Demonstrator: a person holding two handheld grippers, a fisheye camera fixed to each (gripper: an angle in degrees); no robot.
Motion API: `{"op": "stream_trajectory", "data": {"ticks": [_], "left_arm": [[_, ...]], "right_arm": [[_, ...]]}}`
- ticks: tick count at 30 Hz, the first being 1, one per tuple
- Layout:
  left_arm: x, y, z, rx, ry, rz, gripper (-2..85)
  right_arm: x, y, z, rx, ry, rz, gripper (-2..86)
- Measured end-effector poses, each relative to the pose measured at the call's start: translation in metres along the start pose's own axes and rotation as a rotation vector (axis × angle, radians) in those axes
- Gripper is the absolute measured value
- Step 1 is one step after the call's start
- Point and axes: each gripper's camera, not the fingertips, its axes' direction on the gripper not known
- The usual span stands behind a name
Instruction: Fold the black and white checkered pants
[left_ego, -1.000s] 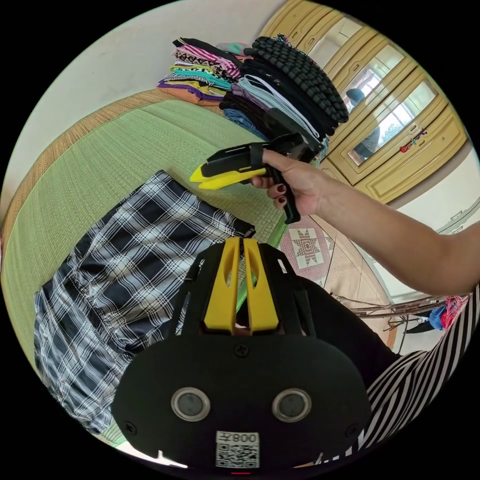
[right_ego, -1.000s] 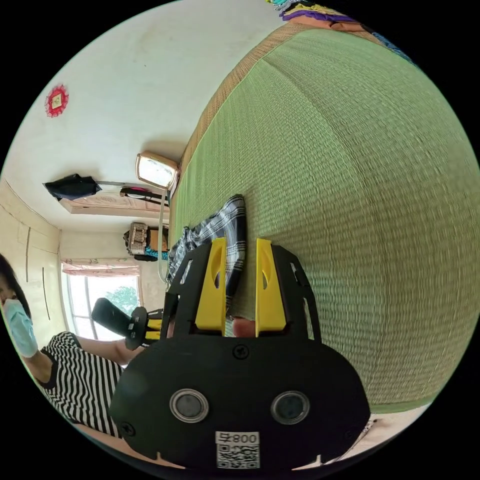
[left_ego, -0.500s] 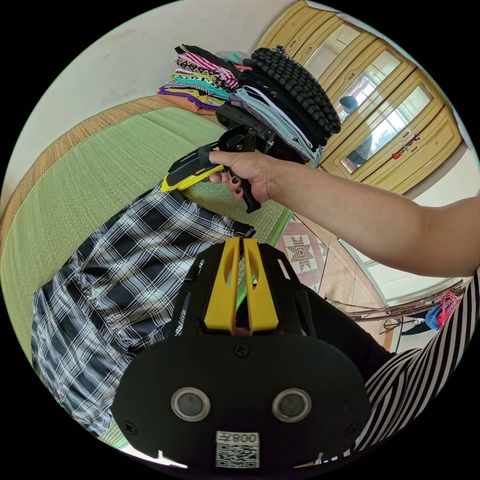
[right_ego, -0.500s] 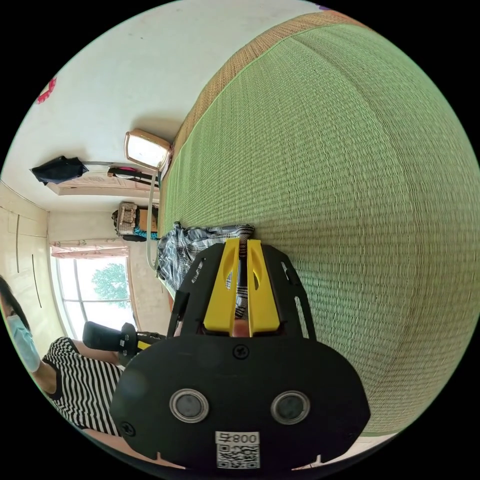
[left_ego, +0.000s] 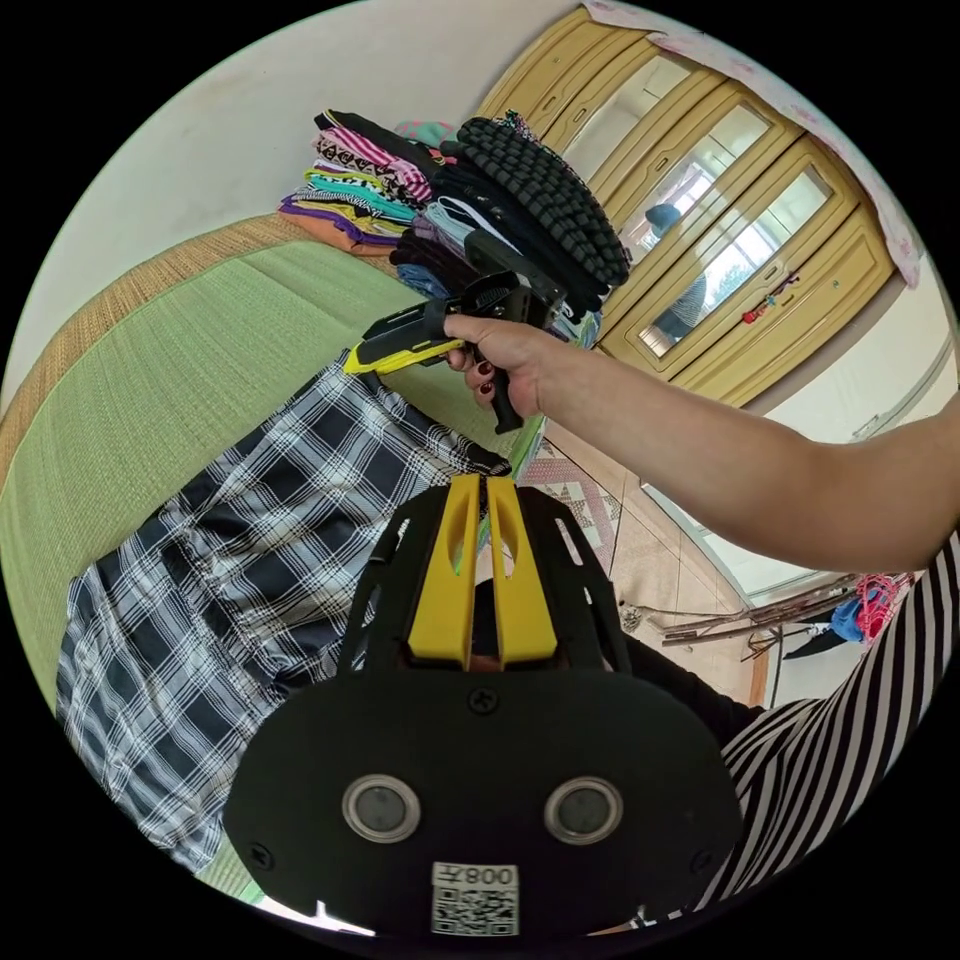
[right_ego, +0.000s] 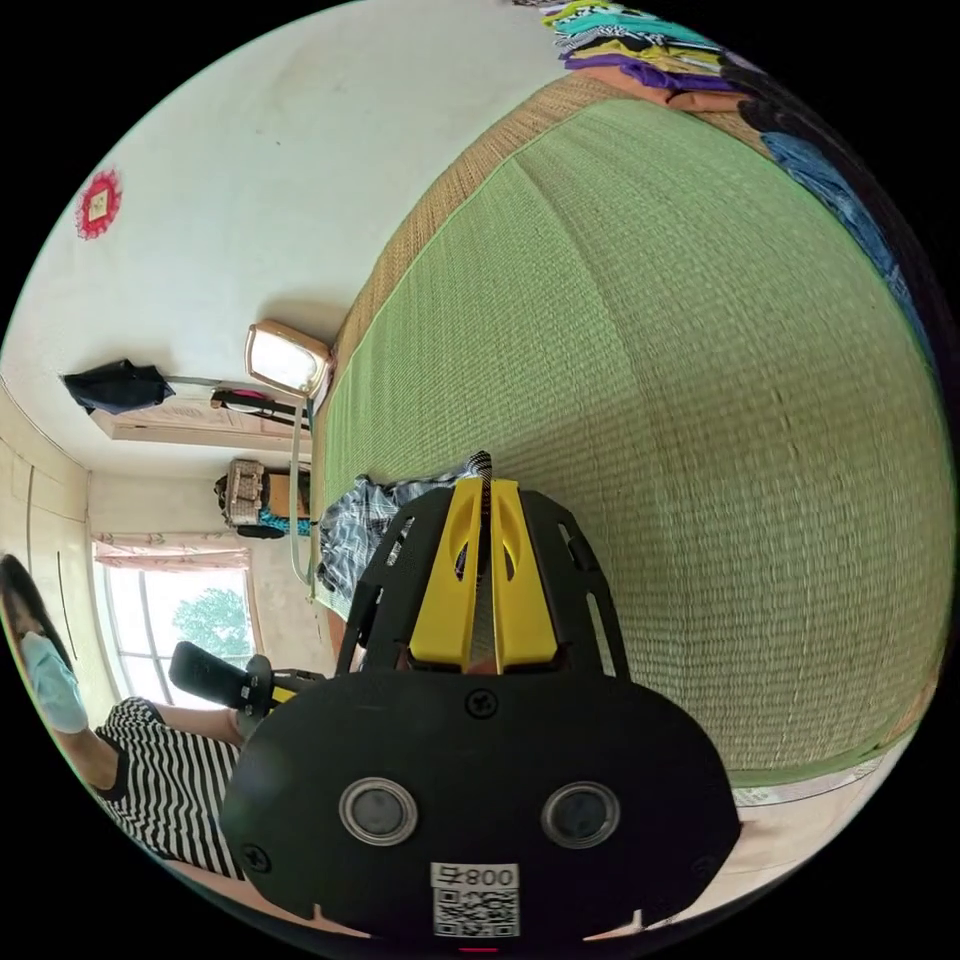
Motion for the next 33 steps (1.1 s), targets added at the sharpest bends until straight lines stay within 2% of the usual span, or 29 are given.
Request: {"op": "stream_trajectory", "data": {"ticks": [6,15,25,33], "left_arm": [[-0.021,0.034,-0.027,0.067,0.057,-0.034,1.0],[-0.087,0.133,-0.111,0.262,0.137,-0.194,1.0],[-0.186,0.309,-0.206,0.569,0.112,-0.535,0.9],[-0.244,0.430,-0.238,0.708,0.049,-0.776,0.9]], "right_arm": [[-0.028,0.020,-0.013,0.075,-0.065,0.022,0.8],[-0.149,0.021,0.027,0.109,-0.205,-0.114,0.8],[-0.320,0.006,0.167,-0.009,-0.232,-0.309,0.9],[-0.421,0.000,0.302,-0.173,-0.191,-0.412,1.0]]}}
